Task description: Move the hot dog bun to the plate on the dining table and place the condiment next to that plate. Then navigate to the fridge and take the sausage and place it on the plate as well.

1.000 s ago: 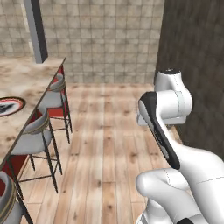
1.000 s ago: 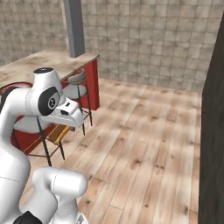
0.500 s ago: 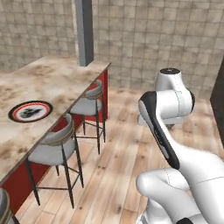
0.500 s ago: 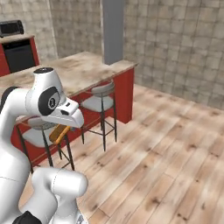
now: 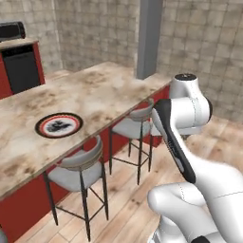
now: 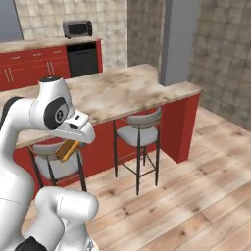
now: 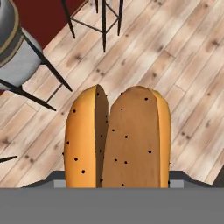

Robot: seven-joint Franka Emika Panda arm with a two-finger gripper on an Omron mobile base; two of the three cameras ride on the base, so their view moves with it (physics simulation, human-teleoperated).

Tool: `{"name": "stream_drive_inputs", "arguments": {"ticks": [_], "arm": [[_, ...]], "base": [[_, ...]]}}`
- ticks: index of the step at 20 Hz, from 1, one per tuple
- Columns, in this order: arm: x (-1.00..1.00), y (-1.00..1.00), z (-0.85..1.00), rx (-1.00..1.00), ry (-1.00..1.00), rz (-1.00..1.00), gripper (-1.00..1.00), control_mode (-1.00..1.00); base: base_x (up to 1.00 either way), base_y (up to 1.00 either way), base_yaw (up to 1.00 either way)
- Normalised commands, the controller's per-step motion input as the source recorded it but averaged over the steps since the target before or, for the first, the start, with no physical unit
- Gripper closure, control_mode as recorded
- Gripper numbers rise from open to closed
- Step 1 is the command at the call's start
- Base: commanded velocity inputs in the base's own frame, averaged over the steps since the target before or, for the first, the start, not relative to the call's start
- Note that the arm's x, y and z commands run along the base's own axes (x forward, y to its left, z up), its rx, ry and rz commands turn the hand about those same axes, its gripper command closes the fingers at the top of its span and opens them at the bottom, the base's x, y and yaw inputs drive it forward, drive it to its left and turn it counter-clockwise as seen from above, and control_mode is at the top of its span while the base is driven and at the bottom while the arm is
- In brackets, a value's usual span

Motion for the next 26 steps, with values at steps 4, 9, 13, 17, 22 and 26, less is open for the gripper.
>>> {"name": "stream_drive_inputs", "arguments": {"ticks": [4, 9, 13, 17, 22, 26], "arm": [[0.00, 0.00, 0.00, 0.00, 0.00, 0.00, 1.00, 1.00], [0.00, 0.00, 0.00, 0.00, 0.00, 0.00, 1.00, 1.00], [0.00, 0.00, 0.00, 0.00, 0.00, 0.00, 1.00, 1.00], [0.00, 0.00, 0.00, 0.00, 0.00, 0.00, 1.00, 1.00], [0.00, 0.00, 0.00, 0.00, 0.00, 0.00, 1.00, 1.00], [0.48, -0.27, -0.02, 0.01, 0.06, 0.00, 1.00, -1.00]], "base": [[0.82, -0.14, 0.67], [0.72, -0.12, 0.69], [0.67, -0.14, 0.69], [0.65, -0.27, 0.64], [0.81, -0.51, 0.20], [0.41, -0.22, 0.00]]}}
